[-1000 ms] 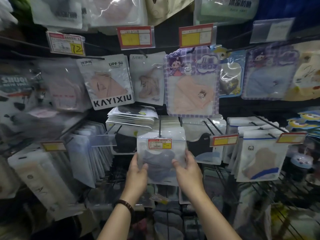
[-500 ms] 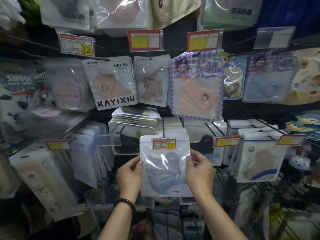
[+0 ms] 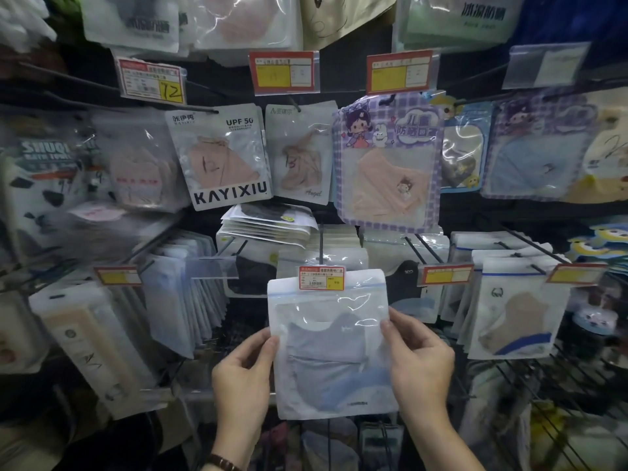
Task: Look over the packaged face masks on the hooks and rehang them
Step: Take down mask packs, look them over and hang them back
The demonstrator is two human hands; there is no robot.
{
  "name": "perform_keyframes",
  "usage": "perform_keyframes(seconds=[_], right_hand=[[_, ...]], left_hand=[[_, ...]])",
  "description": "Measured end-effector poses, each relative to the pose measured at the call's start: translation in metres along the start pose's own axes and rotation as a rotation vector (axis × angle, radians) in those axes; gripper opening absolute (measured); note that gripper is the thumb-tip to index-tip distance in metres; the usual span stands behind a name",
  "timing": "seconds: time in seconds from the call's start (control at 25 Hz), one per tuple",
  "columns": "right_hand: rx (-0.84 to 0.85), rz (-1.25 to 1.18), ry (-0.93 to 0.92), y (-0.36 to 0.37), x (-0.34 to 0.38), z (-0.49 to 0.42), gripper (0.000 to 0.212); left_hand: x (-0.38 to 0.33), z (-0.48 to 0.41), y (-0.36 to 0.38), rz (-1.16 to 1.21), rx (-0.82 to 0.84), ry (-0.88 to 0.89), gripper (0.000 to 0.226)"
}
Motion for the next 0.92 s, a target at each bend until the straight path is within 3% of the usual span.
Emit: perform_keyframes(seconds=[0.48,0.92], right_hand=[[-0.22,0.104,0.106,-0.106,-0.024,-0.019,0.021],[-0.264,0.136,-0.017,-0.143,0.002,-0.053,0.024]], left_hand=[[0.02,0.044,0.091,-0.134,0.219,0.031,0.022],[0.024,0.049,0.145,-0.074,0.272,-0.015,0.016]])
Point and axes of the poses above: each hand's wrist, its own z-axis away from the middle knuckle, its own y-axis out of the palm, x = y × z, the point moved 6 cm from there along -z, towards the middle knuckle, and after that the axes turned 8 degrees about z, right-handed, at the moved point
